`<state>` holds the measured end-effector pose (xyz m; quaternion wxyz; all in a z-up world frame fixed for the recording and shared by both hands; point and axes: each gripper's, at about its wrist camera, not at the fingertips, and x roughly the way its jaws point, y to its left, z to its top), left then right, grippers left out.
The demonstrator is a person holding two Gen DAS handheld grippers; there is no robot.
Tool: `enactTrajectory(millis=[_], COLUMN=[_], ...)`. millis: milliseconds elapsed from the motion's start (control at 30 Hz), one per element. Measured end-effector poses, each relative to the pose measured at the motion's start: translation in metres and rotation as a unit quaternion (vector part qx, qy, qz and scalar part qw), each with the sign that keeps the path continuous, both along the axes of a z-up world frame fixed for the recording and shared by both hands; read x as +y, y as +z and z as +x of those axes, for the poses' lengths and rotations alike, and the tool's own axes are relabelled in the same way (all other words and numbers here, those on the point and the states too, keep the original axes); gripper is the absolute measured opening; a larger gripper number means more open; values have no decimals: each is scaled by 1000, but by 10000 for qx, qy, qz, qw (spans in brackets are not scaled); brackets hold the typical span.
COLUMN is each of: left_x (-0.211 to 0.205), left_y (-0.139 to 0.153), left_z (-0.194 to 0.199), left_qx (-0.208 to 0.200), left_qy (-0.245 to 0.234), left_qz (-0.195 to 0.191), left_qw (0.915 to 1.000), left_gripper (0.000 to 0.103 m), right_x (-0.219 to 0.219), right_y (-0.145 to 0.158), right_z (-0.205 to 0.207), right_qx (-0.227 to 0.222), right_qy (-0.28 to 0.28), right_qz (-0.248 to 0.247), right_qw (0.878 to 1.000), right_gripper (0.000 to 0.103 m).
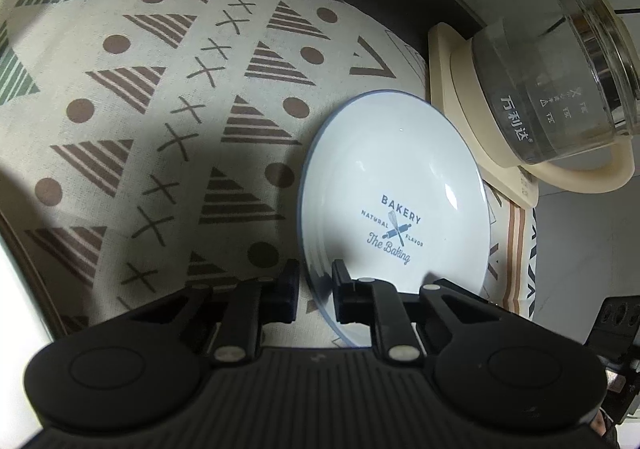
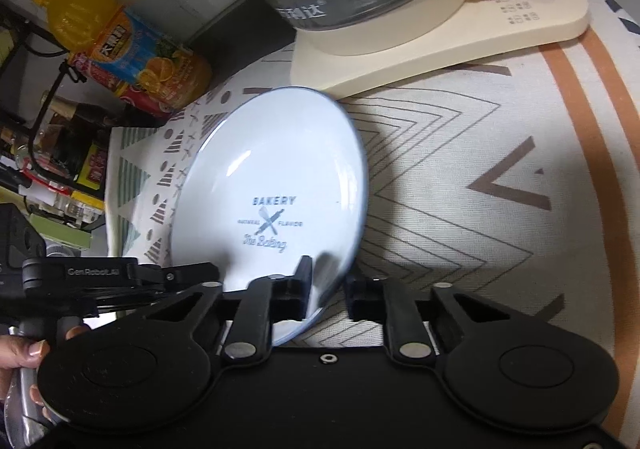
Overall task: Organize plates and bowls
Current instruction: 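Lift the 'BAKERY' plate with the left tool and carry it to the plate stack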
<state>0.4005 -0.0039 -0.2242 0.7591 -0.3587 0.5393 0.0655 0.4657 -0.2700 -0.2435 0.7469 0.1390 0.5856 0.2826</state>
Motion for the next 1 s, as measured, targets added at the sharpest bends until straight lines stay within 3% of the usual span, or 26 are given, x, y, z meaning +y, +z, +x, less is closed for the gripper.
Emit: enactTrajectory(millis=[233, 1000], left_x=[-4, 16], left_y=[5, 74], left_z=[1, -9], left_qx=[-71, -873], left_qy=[-7, -226], left_qz=[145, 354], left_qw=[9999, 9953], left_gripper=[12, 12], right_x=[10, 35], right_y=[15, 92], right_z=[-8, -18], right_qx=[-355, -1063], right_qy=[132, -39], right_qz=[-140, 128], right_qw=[9992, 9942], right_gripper=[14, 15])
